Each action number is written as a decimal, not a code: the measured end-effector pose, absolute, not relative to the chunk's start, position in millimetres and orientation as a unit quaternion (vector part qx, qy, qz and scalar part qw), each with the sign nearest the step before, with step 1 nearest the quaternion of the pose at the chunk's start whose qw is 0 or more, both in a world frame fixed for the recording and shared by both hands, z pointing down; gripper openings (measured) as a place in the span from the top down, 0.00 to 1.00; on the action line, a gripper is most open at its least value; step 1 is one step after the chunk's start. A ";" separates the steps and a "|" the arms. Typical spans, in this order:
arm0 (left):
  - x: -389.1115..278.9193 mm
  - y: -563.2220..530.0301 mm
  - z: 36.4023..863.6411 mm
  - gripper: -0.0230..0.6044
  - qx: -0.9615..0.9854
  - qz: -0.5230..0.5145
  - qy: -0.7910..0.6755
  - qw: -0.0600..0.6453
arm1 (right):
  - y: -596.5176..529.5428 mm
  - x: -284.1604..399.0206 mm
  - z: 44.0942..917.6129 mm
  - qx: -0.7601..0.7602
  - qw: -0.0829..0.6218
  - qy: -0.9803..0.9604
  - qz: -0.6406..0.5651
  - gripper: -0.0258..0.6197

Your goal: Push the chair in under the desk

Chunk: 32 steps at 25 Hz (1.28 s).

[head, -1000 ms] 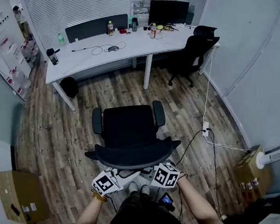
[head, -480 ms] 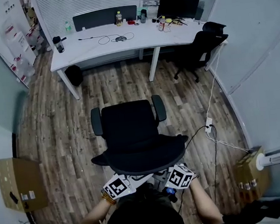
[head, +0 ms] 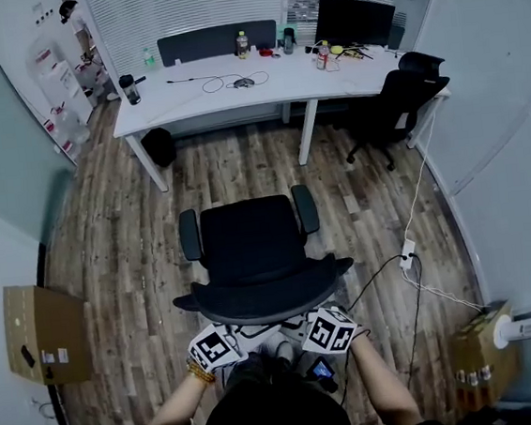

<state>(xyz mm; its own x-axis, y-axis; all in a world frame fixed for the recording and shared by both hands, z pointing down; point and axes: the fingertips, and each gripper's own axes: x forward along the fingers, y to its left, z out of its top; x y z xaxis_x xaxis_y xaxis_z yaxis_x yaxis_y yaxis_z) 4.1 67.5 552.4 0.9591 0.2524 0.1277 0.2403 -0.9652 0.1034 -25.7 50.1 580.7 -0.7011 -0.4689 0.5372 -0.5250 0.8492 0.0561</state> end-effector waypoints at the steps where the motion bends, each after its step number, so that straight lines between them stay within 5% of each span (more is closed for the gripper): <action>1: 8.2 66.5 552.2 0.84 0.990 0.069 0.115 0.050 | 49.7 -21.5 580.3 0.265 0.275 -0.923 0.047 0.87; 32: 103.9 -28.2 550.8 0.85 0.995 0.061 0.066 0.054 | -41.4 70.2 583.8 0.210 0.307 -0.927 0.037 0.88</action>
